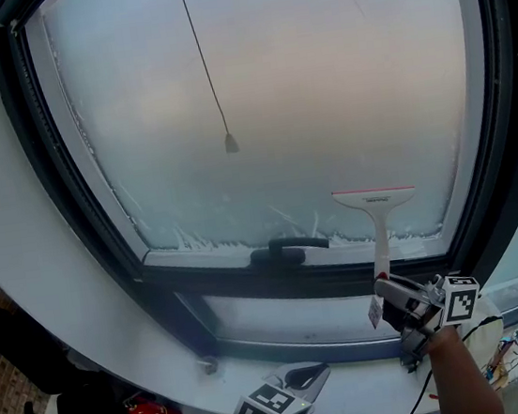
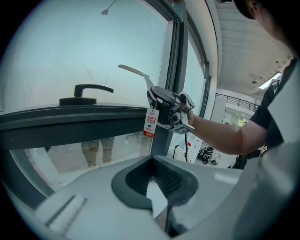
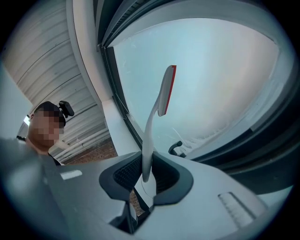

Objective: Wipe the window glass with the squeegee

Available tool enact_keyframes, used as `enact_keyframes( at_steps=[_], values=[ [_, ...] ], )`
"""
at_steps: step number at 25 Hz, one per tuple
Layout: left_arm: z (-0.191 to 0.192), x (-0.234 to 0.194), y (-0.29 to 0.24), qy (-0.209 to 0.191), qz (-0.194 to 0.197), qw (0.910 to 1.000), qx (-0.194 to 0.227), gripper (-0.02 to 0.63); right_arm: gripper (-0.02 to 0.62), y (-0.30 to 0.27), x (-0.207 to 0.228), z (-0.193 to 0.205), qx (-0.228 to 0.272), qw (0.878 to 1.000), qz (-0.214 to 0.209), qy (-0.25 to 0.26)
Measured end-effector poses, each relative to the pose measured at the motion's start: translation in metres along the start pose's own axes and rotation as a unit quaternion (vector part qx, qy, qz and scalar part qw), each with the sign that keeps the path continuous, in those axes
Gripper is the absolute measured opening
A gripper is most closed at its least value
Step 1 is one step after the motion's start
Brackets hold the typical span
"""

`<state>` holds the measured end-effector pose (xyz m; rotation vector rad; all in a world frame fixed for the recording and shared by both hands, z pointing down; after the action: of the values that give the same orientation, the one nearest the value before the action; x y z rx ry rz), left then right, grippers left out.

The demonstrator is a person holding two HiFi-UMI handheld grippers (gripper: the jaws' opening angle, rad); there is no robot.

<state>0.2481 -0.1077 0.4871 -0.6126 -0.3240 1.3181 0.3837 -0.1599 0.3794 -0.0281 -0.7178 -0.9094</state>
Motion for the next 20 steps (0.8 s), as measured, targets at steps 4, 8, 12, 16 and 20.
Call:
enact_keyframes(
  at_steps=[4, 8, 12, 16, 20],
  values=[
    [0.002, -0.001, -0.002, 0.004, 0.001, 1.0, -0.002, 0.0, 0.084, 0.004, 0.007, 0.009, 0.001, 1.0, 0.006, -0.01],
    [0.004, -0.001, -0.004, 0.004, 0.002, 1.0, -0.004, 0.0, 0.084, 0.006, 0.012, 0.019, 0.004, 1.0, 0.01, -0.02],
    [0.006, -0.002, -0.006, 0.01, 0.005, 0.9999, -0.005, 0.0, 0.084, 0.01, 0.019, 0.031, 0.004, 0.999, 0.015, -0.034],
    [0.009, -0.003, -0.007, 0.015, 0.006, 0.9998, -0.008, 0.0, 0.084, 0.014, 0.025, 0.045, 0.004, 0.999, 0.02, -0.049],
    [0.009, -0.003, -0.006, 0.015, 0.006, 0.9999, -0.006, 0.0, 0.084, 0.017, 0.031, 0.059, 0.001, 0.997, 0.027, -0.066]
  ],
)
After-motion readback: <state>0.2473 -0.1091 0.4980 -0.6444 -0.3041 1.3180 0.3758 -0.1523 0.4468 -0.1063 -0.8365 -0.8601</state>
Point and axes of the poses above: the fingertips, and each gripper's own axes: y backward along the fingers, x to its right, z out of its underside, the point moved 1 cm from there along y, backward along the fingers, and after that the axes turned 7 degrees about -x, right-handed, at the moved point
